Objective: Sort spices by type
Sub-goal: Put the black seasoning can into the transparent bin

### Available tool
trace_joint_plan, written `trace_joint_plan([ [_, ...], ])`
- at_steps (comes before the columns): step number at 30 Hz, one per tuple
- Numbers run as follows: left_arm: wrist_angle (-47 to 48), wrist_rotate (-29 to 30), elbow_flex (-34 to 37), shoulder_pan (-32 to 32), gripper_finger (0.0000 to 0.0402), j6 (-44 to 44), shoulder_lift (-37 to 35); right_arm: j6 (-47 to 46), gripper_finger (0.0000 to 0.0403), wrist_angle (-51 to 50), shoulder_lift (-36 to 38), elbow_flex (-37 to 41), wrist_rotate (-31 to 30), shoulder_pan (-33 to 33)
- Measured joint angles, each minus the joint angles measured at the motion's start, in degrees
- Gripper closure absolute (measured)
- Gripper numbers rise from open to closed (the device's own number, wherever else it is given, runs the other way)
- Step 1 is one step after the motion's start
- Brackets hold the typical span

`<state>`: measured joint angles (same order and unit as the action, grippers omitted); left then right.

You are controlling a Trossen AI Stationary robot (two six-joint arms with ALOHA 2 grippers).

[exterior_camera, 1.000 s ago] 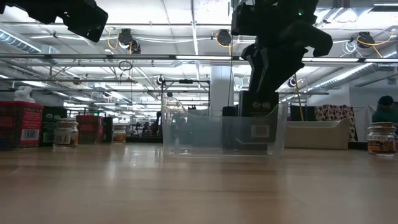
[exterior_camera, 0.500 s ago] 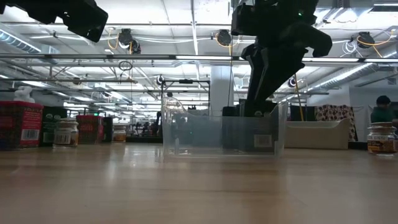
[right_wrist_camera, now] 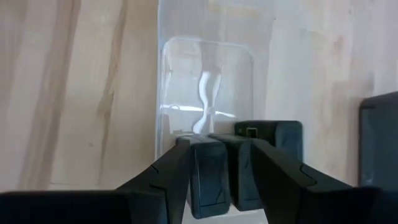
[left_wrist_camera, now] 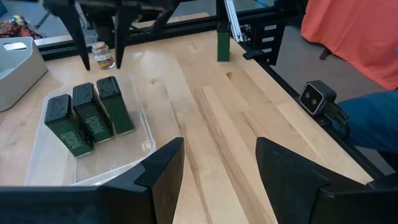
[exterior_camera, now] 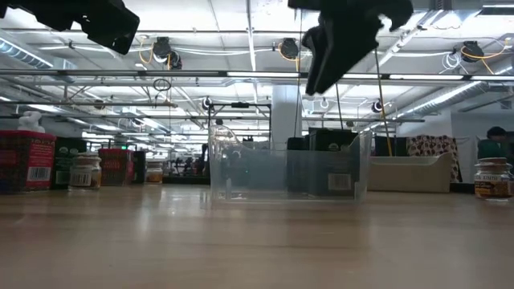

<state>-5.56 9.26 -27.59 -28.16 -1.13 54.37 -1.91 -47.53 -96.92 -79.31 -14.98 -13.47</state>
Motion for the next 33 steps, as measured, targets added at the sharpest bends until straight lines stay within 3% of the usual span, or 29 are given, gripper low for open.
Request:
trace_joint_plan([
  [5, 0.1, 2.1, 0.0, 1.3, 0.0196, 0.7, -1.1, 2.8, 0.0252, -1.2, 1.3, -1.8, 0.4, 1.3],
  [9, 2.4, 1.5, -1.5, 7.9, 0.0196, 5.5, -4.6, 8.0, 0.0252, -0.7, 4.3, -1.5, 3.9, 6.3],
  [13, 5.0, -5.9, -3.2, 19.3, 0.0196, 8.9, -8.5, 14.6, 0.0252, 5.5, 8.1, 1.0, 13.1, 14.3],
  [18, 5.3, -18.0, -5.0, 36.6, 0.0196, 10.4, -10.1, 21.1, 0.0252, 11.5, 10.3, 4.2, 17.4, 22.8],
  [21, 8.6, -25.1, -7.0, 46.8, 0.0196, 6.3, -9.5, 21.8, 0.0252, 13.6, 10.3, 5.0, 19.7, 26.8],
  [24, 13.4, -27.7, -9.2, 55.4, 0.0196, 0.3, -9.4, 21.9, 0.0252, 18.7, 9.6, 5.2, 20.0, 29.8],
  [28, 23.6, -30.9, -13.9, 62.4, 0.0196, -5.9, -9.5, 22.1, 0.0252, 28.4, 9.2, 5.3, 19.6, 32.7],
  [33, 32.1, -33.5, -20.5, 65.9, 0.0196, -7.7, -9.6, 21.9, 0.0252, 37.8, 9.2, 5.2, 19.4, 34.9],
])
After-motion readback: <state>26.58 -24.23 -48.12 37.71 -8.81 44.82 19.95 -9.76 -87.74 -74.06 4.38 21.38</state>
